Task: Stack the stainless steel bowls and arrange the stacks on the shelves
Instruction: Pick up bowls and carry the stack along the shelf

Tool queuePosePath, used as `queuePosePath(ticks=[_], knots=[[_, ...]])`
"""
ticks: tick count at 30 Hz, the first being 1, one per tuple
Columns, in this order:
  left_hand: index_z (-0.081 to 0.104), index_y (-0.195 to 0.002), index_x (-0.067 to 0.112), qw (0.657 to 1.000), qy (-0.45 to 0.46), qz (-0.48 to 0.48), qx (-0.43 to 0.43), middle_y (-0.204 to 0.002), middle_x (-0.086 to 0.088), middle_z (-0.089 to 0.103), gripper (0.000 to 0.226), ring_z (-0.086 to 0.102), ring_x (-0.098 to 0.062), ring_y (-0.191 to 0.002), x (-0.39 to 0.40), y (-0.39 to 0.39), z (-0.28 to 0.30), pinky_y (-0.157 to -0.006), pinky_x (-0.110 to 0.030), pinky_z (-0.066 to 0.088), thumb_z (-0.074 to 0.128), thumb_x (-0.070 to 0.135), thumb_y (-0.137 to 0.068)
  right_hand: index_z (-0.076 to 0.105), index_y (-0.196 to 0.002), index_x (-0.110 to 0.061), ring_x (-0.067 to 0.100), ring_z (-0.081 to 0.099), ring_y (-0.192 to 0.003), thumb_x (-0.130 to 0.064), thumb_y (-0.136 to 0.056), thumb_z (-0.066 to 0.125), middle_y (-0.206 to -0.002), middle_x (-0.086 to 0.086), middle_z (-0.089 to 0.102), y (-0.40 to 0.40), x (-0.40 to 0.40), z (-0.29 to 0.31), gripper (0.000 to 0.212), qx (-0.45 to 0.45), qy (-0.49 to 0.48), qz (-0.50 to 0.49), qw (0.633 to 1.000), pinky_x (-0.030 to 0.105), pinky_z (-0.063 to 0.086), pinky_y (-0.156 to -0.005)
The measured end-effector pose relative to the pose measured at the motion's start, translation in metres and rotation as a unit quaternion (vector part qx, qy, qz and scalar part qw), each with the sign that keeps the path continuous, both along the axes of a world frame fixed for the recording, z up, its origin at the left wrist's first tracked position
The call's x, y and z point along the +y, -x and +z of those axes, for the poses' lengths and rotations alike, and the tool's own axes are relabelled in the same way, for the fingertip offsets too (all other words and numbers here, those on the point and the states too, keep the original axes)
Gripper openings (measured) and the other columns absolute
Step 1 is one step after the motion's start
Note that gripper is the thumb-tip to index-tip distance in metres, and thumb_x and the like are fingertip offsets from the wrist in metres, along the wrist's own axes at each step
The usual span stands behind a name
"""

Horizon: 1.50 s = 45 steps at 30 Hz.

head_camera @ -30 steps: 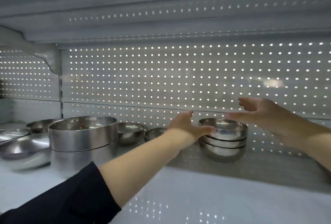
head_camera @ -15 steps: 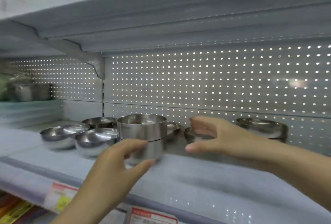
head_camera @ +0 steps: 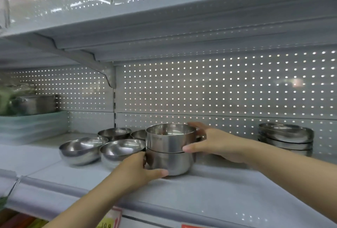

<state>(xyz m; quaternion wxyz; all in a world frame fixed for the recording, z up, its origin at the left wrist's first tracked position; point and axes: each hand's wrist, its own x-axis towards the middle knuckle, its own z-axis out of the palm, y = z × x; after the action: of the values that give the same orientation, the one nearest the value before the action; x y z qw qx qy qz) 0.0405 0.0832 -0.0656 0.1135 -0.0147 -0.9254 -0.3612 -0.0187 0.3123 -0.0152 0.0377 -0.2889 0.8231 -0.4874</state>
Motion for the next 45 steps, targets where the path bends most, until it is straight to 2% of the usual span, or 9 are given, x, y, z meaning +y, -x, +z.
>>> queuePosePath(ticks=[8, 12, 19, 23, 26, 28, 31, 35, 45], knots=[[0.056, -0.093, 0.023, 0.994, -0.1, -0.029, 0.028, -0.094, 0.013, 0.065, 0.05, 0.062, -0.01, -0.101, 0.009, 0.018, -0.004, -0.094, -0.031, 0.047, 0.089, 0.029, -0.055, 0.045, -0.13, -0.043, 0.011, 0.06, -0.107, -0.026, -0.067, 0.084, -0.122, -0.006, 0.059, -0.001, 0.016, -0.005, 0.076, -0.007, 0.038, -0.032, 0.999, 0.025, 0.055, -0.079], [0.065, -0.099, 0.021, 0.987, -0.113, -0.105, 0.037, -0.097, 0.01, 0.072, 0.068, 0.066, -0.007, -0.097, 0.048, 0.013, 0.018, -0.095, -0.034, 0.047, 0.084, 0.047, -0.039, 0.05, -0.116, -0.05, 0.002, 0.066, -0.097, -0.028, -0.064, 0.085, -0.103, -0.021, 0.067, -0.014, 0.059, 0.01, 0.066, 0.0, 0.067, -0.06, 0.996, 0.024, 0.057, -0.073], [0.069, -0.084, 0.028, 0.97, -0.094, -0.19, 0.118, -0.08, 0.021, 0.072, 0.037, 0.066, 0.003, -0.081, 0.17, 0.019, 0.069, -0.079, -0.023, 0.051, 0.081, 0.047, -0.055, 0.054, -0.107, -0.041, 0.014, 0.069, -0.096, -0.029, -0.055, 0.087, -0.112, -0.009, 0.064, -0.062, 0.178, 0.065, 0.063, 0.051, 0.078, -0.151, 0.984, 0.033, 0.058, -0.077], [0.067, -0.074, 0.029, 0.956, -0.129, -0.24, 0.106, -0.066, 0.026, 0.068, 0.032, 0.059, 0.017, -0.061, 0.262, 0.034, 0.083, -0.052, -0.001, 0.043, 0.084, 0.048, -0.053, 0.045, -0.132, -0.029, 0.027, 0.066, -0.105, -0.016, -0.068, 0.079, -0.121, 0.005, 0.063, -0.08, 0.259, 0.083, 0.073, 0.069, 0.066, -0.227, 0.969, 0.044, 0.054, -0.089], [0.07, -0.092, 0.023, 0.953, -0.11, -0.273, 0.067, -0.095, 0.005, 0.073, 0.058, 0.067, -0.007, -0.09, 0.332, 0.05, 0.089, -0.085, -0.023, 0.052, 0.085, 0.051, -0.044, 0.036, -0.143, -0.023, 0.029, 0.064, -0.106, -0.01, -0.072, 0.076, -0.124, 0.006, 0.06, -0.084, 0.318, 0.087, 0.082, 0.063, 0.064, -0.271, 0.958, 0.045, 0.053, -0.091], [0.069, -0.094, 0.025, 0.954, -0.084, -0.28, 0.061, -0.104, -0.001, 0.072, 0.045, 0.065, -0.017, -0.098, 0.374, 0.061, 0.087, -0.092, -0.034, 0.049, 0.082, 0.047, -0.058, 0.037, -0.143, -0.022, 0.028, 0.066, -0.103, -0.012, -0.069, 0.078, -0.125, 0.004, 0.06, -0.084, 0.354, 0.086, 0.085, 0.056, 0.056, -0.286, 0.955, 0.042, 0.055, -0.087], [0.068, -0.08, 0.028, 0.942, -0.101, -0.312, 0.067, -0.102, -0.006, 0.072, 0.025, 0.066, -0.023, -0.098, 0.424, 0.075, 0.076, -0.093, -0.04, 0.048, 0.081, 0.04, -0.062, 0.038, -0.141, -0.023, 0.025, 0.067, -0.099, -0.014, -0.062, 0.082, -0.122, 0.003, 0.061, -0.079, 0.401, 0.078, 0.091, 0.04, 0.062, -0.313, 0.947, 0.035, 0.057, -0.076], [0.073, -0.096, 0.02, 0.921, -0.128, -0.365, 0.048, -0.099, -0.003, 0.073, 0.045, 0.066, -0.021, -0.099, 0.462, 0.084, 0.063, -0.096, -0.044, 0.048, 0.083, 0.039, -0.057, 0.039, -0.14, -0.026, 0.025, 0.068, -0.097, -0.016, -0.06, 0.085, -0.118, 0.002, 0.062, -0.072, 0.442, 0.063, 0.093, 0.019, 0.078, -0.341, 0.937, 0.036, 0.057, -0.077], [0.069, -0.102, 0.012, 0.923, -0.118, -0.367, 0.007, -0.098, -0.002, 0.073, 0.042, 0.067, -0.015, -0.096, 0.504, 0.106, 0.039, -0.094, -0.035, 0.049, 0.082, 0.028, -0.065, 0.043, -0.132, -0.031, 0.023, 0.068, -0.094, -0.02, -0.056, 0.087, -0.113, -0.004, 0.064, -0.059, 0.478, 0.035, 0.089, -0.018, 0.1, -0.366, 0.925, 0.038, 0.056, -0.079]])
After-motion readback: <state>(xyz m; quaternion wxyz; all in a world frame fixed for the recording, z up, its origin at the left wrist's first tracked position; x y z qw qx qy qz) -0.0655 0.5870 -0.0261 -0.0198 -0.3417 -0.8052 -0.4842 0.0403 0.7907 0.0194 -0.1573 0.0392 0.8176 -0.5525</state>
